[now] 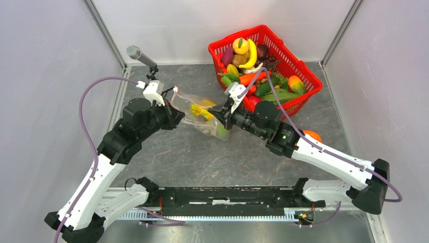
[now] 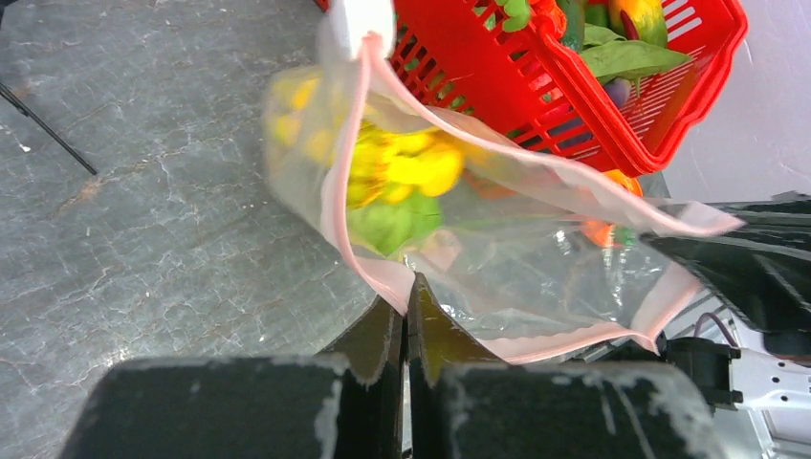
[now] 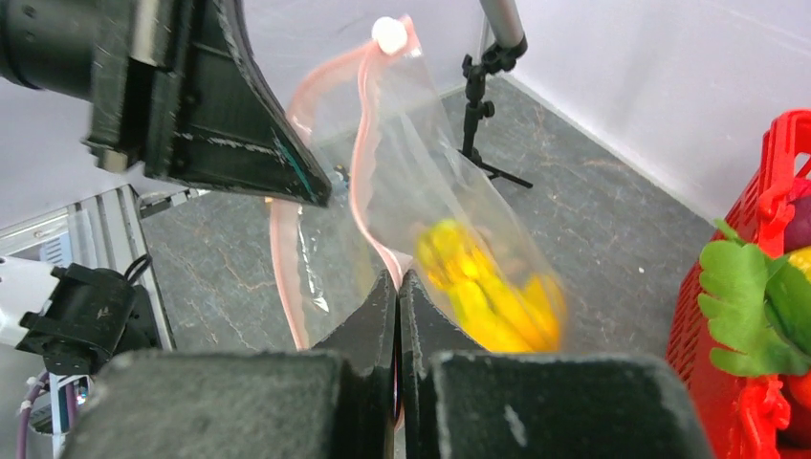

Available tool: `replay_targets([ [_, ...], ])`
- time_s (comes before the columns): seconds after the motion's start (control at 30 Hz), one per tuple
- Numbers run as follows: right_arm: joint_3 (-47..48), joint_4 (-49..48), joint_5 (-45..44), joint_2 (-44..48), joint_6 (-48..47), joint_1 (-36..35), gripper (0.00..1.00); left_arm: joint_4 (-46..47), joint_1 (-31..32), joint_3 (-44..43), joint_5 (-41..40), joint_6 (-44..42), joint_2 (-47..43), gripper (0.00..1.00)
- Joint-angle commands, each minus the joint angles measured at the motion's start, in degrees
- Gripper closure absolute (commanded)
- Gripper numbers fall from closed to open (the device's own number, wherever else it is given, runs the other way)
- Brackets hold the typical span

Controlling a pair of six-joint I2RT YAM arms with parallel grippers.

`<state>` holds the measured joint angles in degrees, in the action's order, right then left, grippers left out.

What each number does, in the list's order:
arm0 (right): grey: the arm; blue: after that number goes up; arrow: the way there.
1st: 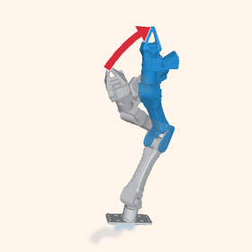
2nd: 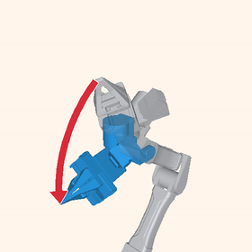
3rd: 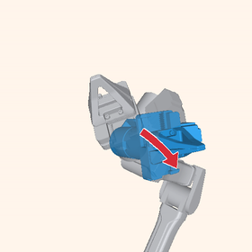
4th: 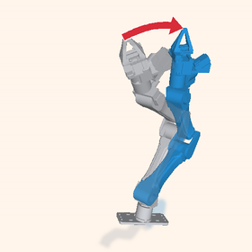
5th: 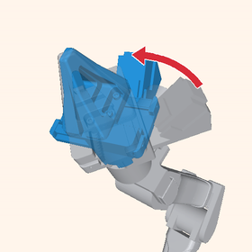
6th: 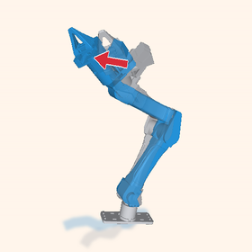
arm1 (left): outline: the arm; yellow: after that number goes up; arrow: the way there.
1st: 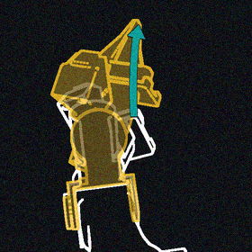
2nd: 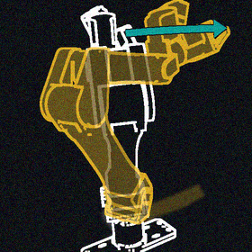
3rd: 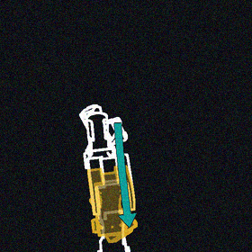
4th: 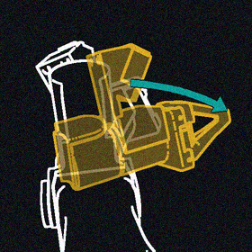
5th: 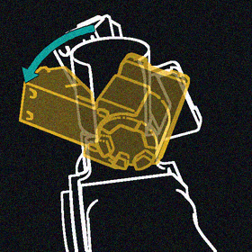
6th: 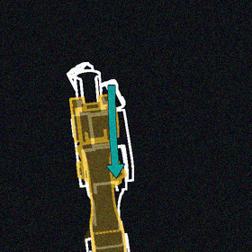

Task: Place the food in the zip-top bag and seal the zipper
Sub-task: Adjust the zipper food storage bag at the center of the board, then pick up the fake vegetable from the bin.

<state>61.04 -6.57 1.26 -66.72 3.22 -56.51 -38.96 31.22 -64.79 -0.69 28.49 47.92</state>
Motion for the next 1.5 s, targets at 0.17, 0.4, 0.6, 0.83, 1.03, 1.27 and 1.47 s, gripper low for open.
replay_targets([
  [0.17, -1.17, -4.6, -5.36, -3.86, 3.39, 0.01, 1.0, -1.36, -0.28, -7.19, -0.8, -5.32, 2.38, 0.98],
  [0.4, -3.56, 0.14, -10.8, -9.13, 6.52, 0.58, 0.98, -4.14, -0.28, -4.37, 2.23, -5.44, 8.0, 0.98],
  [0.6, -4.15, 0.69, -11.38, -7.81, 7.21, 0.71, 0.89, -2.56, -0.29, -2.94, 4.91, -5.45, 7.99, 0.98],
  [0.83, -3.8, -2.35, -12.12, -2.76, 4.67, 1.55, 0.6, -0.07, -0.29, -2.79, 7.72, -5.9, 6.43, 0.98],
  [1.03, -2.94, -1.47, -13.16, 1.89, 1.08, 2.84, 0.35, 3.45, -0.28, -0.63, 9.88, -5.2, 4.91, 0.98],
  [1.27, 0.54, 3.1, -18.06, 4.74, -4.98, 9.6, 0.26, 6.52, -0.27, 1.27, 12.11, -4.16, 4.64, 0.98],
  [1.47, 4.94, 8.04, -18.93, 1.65, -3.47, 18.25, 0.2, 8.0, -0.29, 2.69, 12.65, -3.52, 3.78, 0.98],
])
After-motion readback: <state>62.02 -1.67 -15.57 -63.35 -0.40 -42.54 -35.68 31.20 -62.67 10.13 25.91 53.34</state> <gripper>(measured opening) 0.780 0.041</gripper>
